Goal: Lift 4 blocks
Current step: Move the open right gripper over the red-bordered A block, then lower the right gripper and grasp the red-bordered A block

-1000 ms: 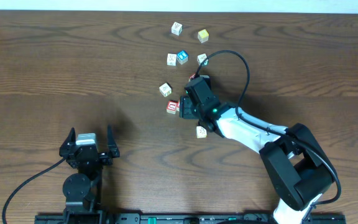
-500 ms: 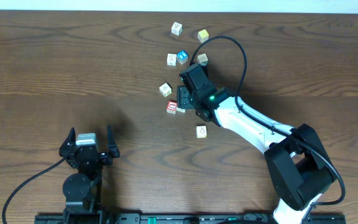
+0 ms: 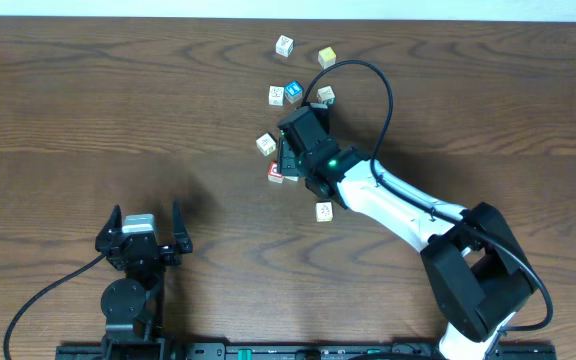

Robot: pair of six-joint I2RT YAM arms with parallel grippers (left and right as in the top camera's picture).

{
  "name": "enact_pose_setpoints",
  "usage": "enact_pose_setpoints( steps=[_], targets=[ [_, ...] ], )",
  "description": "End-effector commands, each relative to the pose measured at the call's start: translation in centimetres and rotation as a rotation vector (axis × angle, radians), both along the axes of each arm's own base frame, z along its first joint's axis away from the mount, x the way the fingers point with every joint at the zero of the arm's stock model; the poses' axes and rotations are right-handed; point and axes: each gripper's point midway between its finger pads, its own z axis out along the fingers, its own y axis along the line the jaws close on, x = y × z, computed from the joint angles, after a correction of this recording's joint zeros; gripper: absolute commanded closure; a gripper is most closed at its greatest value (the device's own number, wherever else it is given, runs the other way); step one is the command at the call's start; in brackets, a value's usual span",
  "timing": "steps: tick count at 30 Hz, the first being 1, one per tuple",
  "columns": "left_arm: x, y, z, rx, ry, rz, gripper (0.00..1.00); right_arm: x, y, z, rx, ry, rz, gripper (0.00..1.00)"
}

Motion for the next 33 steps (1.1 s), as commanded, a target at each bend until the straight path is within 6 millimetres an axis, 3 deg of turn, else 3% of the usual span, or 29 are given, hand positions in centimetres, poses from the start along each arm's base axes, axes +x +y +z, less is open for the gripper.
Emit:
enact_pose_setpoints(
  steps=[1, 7, 17, 21, 23, 28, 33],
  targets=[
    [-0.1, 0.1, -1.9, 0.0, 0.056, 0.004, 0.06, 0.5, 0.1, 0.6, 0.0, -0.036, -0.084, 0.38],
    [-0.1, 0.1, -1.9, 0.0, 0.056, 0.004, 0.06, 0.3, -0.5, 0.0, 0.011, -0.015, -0.177, 0.41],
    [-0.1, 0.1, -1.9, 0.0, 0.056, 0.004, 0.06, 0.2, 0.4, -4.0, 0.018, 0.048, -0.169, 0.41],
    [-0.1, 0.1, -1.9, 0.0, 0.056, 0.004, 0.06, 0.4, 0.6, -4.1, 0.021, 0.042, -0.169, 0.42],
    [-0.1, 0.1, -1.9, 0.0, 0.056, 0.004, 0.06, 0.5, 0.7, -3.9, 0.028, 0.036, -0.168, 0.46],
    [-0.1, 0.1, -1.9, 0.0, 0.056, 0.004, 0.06, 0.5, 0.7, -3.9, 0.03, 0.038, -0.166, 0.68],
    [-0.1, 0.1, -1.9, 0.0, 0.056, 0.004, 0.06, 0.1, 0.5, -4.2, 0.017, 0.057, -0.164, 0.71]
  ],
)
